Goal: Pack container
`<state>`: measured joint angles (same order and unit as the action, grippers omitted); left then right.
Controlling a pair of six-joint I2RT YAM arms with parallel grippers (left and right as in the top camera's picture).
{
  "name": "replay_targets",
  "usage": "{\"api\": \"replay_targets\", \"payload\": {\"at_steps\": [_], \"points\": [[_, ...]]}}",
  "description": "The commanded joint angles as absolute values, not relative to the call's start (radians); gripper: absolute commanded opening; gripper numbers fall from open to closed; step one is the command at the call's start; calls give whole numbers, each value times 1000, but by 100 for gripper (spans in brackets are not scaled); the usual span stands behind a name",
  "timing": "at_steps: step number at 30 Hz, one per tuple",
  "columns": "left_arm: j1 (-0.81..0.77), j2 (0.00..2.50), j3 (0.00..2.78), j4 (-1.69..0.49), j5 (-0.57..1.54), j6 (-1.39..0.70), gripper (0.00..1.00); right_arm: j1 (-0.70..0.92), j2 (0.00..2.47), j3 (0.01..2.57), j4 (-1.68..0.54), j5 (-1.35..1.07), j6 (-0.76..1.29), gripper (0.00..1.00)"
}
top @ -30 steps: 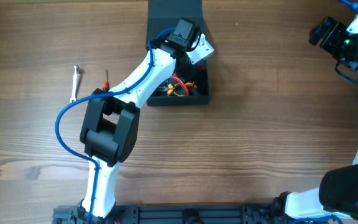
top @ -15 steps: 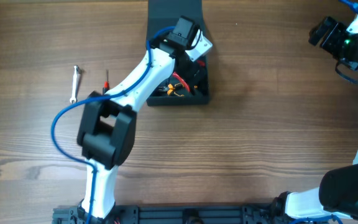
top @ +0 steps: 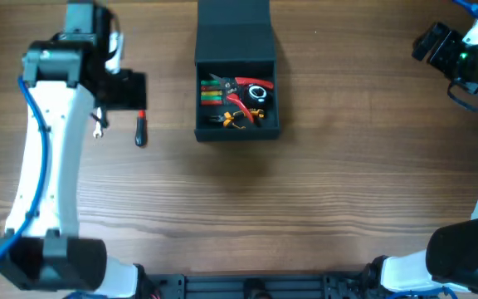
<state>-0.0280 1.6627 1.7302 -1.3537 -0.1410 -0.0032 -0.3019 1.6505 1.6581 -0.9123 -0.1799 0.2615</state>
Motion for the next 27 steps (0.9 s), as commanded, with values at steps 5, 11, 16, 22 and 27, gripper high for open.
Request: {"api": "replay_targets", "payload": {"at_steps": [5, 11, 16, 22, 27], "points": [[99, 1704, 1361, -1190, -102, -58, 96, -299, 1660, 1654, -909, -188, 273, 100], [103, 1704, 1157, -973, -54, -60, 95, -299, 1660, 1654, -909, -188, 273, 100], [79, 1711, 1156, -820, 27, -58, 87, -299, 1660, 1654, -909, -188, 272, 100], [39, 1843, 1156, -728, 37, -57, 88, -299, 1660, 1654, -909, -188, 272, 100], [35, 1905, 1156, -641, 38, -36, 80, -299, 1660, 1654, -909, -188, 272, 100]]}}
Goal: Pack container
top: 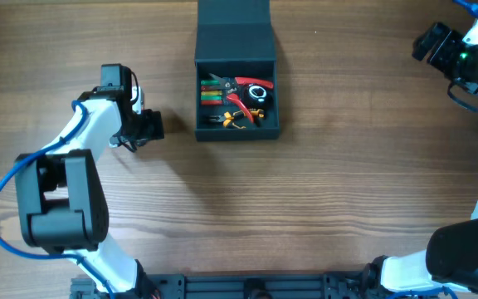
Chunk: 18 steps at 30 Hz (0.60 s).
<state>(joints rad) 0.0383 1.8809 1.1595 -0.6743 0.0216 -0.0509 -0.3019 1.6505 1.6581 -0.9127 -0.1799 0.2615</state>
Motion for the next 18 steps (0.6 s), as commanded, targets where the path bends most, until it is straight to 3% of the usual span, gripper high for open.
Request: {"api": "replay_targets", "payload": {"at_steps": [1, 15, 18], "points": [[34, 1909, 1156, -629, 37, -21, 78, -299, 1660, 1654, -909, -188, 273, 100], [35, 1997, 1156, -596, 24, 128, 51, -299, 1660, 1654, -909, -188, 272, 100], [35, 1997, 1156, -598, -10, 127, 33, -299, 1660, 1654, -909, -188, 272, 100]]}}
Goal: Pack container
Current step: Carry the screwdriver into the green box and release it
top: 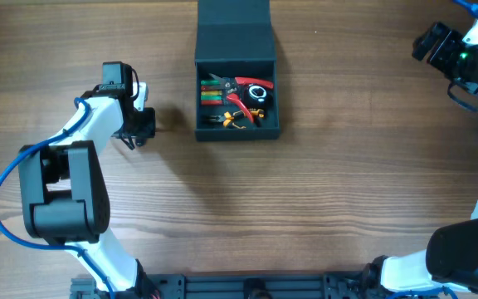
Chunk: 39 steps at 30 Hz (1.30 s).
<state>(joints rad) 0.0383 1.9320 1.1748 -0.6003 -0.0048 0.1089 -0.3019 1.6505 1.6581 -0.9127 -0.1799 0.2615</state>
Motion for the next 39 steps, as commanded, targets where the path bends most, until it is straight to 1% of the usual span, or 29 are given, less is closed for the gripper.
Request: {"api": "replay_targets", "payload": {"at_steps": [1, 2, 3, 9, 13, 17, 20, 25, 27, 30, 33, 35, 39], "points": [[35, 1997, 1156, -601, -17, 127, 25, -299, 1660, 1654, -909, -188, 272, 100], [35, 1997, 1157, -606, -21, 127, 9, -299, 1660, 1654, -909, -188, 272, 100], [35, 1997, 1160, -616, -21, 127, 4, -299, 1660, 1654, -909, -188, 273, 100], [35, 1967, 1243, -722, -102, 128, 4, -299, 1660, 1654, -909, -188, 273, 100], [35, 1905, 1402, -825, -114, 160, 4, -299, 1660, 1654, -909, -188, 272, 100], [7, 1848, 1588, -928, -113, 257, 4, -299, 1660, 1654, -909, -188, 273, 100], [-61, 1819, 1674, -971, -114, 358, 4, -299, 1660, 1654, -909, -188, 273, 100], [-289, 1802, 1696, -991, -114, 633, 4, -299, 1660, 1654, -909, -188, 272, 100], [-384, 1808, 1696, -997, -114, 714, 4, -299, 1660, 1654, -909, -188, 273, 100], [-483, 1825, 1694, -996, -113, 801, 4, -299, 1660, 1654, -909, -188, 273, 100], [-530, 1863, 1692, -997, -110, 852, 4, -299, 1660, 1654, -909, -188, 272, 100], [-533, 1904, 1692, -997, -101, 862, 4, -299, 1660, 1654, -909, -188, 273, 100], [-527, 1995, 1692, -996, -95, 919, 9, -299, 1660, 1654, -909, -188, 272, 100]]}}
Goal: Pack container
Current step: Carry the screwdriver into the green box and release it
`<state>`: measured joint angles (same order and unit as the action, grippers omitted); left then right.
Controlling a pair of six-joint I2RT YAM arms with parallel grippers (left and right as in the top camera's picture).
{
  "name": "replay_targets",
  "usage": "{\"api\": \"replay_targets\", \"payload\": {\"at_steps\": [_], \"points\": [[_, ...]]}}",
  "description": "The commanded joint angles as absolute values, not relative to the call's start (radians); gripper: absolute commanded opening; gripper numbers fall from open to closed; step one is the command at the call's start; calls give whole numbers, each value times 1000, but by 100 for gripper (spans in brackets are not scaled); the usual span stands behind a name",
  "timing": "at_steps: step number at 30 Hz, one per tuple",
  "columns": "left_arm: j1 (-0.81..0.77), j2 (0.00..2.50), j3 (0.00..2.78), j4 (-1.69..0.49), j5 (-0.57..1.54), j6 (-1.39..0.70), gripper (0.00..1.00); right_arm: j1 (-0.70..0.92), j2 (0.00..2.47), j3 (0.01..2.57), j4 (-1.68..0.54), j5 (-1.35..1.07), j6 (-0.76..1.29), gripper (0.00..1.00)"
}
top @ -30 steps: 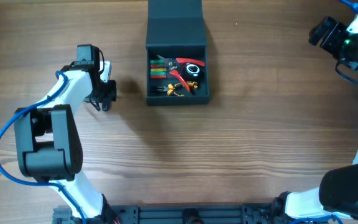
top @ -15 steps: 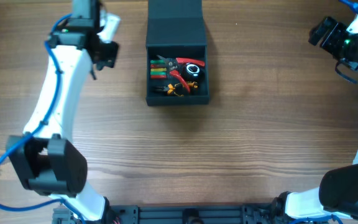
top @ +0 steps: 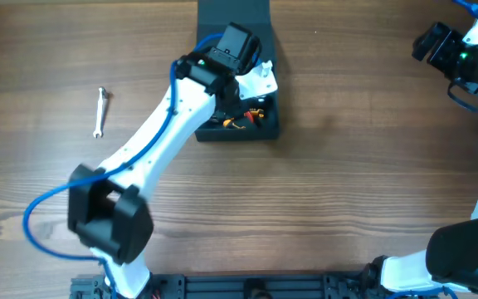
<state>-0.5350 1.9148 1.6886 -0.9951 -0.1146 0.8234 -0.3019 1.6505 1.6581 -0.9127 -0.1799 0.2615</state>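
Observation:
The dark box (top: 237, 131) stands open at the back middle of the table, its lid (top: 233, 18) folded away behind it. Orange and red tools (top: 241, 121) show in its front part. My left arm reaches across from the lower left, and the left gripper (top: 254, 85) hangs over the box's inside, covering most of the contents. Its fingers are hidden under the wrist, so its state and any load are hidden too. A small silver wrench (top: 99, 110) lies on the wood at the left. My right gripper (top: 432, 41) is parked at the far right edge.
The right arm runs down the right border of the overhead view. The left arm's base (top: 106, 228) sits at the lower left, and its white links cross diagonally over the wood between the wrench and the box.
The left gripper was down on the table left of the box, by the wrench. Now it is over the open box. The red-handled screwdriver no longer lies on the table; the wrench remains.
First the left gripper hovered beside a wrench and a red-handled screwdriver left of the box. At the two following moments it was low over that spot, covering the screwdriver. Now it is above the box, the screwdriver is gone from the wood, and the right arm has stayed still.

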Motion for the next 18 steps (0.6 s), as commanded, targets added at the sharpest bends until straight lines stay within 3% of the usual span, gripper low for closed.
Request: {"api": "replay_targets", "payload": {"at_steps": [1, 9, 13, 15, 17, 18], "points": [[-527, 2010, 1692, -997, -86, 942, 10, -299, 1660, 1654, -909, -188, 273, 100], [-515, 2159, 1692, -1014, -76, 1014, 7, -299, 1660, 1654, -909, -188, 273, 100], [-514, 2144, 1693, -961, -128, 893, 16, -299, 1660, 1654, -909, -188, 272, 100], [-507, 2122, 1701, -955, -132, 821, 29, -299, 1660, 1654, -909, -188, 272, 100], [-501, 2077, 1716, -955, -132, 736, 56, -299, 1660, 1654, -909, -188, 273, 100], [-500, 2051, 1725, -955, -133, 693, 60, -299, 1660, 1654, -909, -188, 273, 100]]}}
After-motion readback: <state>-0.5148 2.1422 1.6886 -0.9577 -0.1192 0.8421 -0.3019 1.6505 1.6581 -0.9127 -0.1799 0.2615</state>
